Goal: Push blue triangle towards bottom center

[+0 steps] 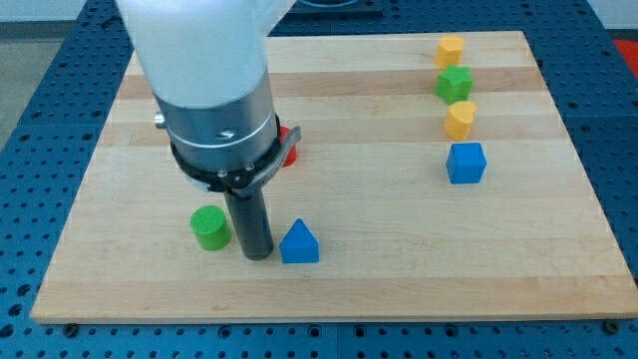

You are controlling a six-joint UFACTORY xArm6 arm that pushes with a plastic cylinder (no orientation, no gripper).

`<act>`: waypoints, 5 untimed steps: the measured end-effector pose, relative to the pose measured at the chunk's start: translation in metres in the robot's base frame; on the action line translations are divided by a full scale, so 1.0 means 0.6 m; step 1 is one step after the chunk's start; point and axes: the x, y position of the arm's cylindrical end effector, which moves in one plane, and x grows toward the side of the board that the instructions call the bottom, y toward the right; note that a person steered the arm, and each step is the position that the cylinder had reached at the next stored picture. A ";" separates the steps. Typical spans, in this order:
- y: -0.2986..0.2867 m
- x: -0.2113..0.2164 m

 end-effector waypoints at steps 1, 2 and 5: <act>0.023 0.002; 0.075 -0.021; 0.142 0.013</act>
